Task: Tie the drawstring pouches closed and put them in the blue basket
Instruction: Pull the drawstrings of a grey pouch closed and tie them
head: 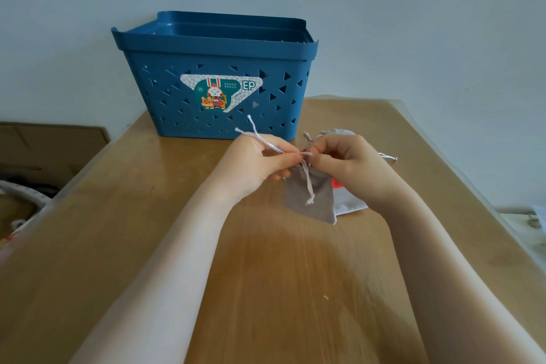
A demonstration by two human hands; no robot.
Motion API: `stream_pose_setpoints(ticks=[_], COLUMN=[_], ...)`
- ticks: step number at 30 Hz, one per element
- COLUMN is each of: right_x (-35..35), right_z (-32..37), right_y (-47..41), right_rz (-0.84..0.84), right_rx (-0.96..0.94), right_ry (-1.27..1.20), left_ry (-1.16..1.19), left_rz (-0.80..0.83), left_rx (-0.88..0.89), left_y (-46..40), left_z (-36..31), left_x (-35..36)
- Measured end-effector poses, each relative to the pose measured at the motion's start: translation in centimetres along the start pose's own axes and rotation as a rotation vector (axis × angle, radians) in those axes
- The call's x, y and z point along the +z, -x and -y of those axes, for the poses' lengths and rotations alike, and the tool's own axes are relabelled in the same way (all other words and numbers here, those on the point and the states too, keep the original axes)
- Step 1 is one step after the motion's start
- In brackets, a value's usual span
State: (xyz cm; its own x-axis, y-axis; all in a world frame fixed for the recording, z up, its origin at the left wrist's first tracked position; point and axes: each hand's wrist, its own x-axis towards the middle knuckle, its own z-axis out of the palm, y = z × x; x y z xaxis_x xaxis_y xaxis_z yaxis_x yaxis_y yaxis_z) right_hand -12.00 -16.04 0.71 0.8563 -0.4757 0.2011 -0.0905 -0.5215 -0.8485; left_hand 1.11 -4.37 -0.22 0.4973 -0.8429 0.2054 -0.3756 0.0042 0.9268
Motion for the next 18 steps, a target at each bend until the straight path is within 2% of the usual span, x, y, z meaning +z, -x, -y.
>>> stream_pose_setpoints(ticks=[7, 9, 13, 18], right_x=[-0.3, -0.2, -0.4, -0.2], right_z=[0.6, 0.7, 0.5, 0.2], right_y=[0.3, 0.3, 0.1, 0.1], right_rz=[0.094, 0.074, -0.062, 0.026], right_rx=[0.008, 0.046, 0.120, 0.088], right_ry=[0.005, -0.038, -0.201, -0.126], left_ry=[-0.289, -0.310, -0.283, -0.249], left_rz=[-0.265, -0.319, -0.298, -0.254], left_rx=[0.297, 0.381, 0.477, 0.464], left_y=[-0.2, -0.3, -0.4, -0.2], left_z=[0.4, 0.4, 0.4, 0.2], left_x=[2.1, 2.5, 2.0, 1.8])
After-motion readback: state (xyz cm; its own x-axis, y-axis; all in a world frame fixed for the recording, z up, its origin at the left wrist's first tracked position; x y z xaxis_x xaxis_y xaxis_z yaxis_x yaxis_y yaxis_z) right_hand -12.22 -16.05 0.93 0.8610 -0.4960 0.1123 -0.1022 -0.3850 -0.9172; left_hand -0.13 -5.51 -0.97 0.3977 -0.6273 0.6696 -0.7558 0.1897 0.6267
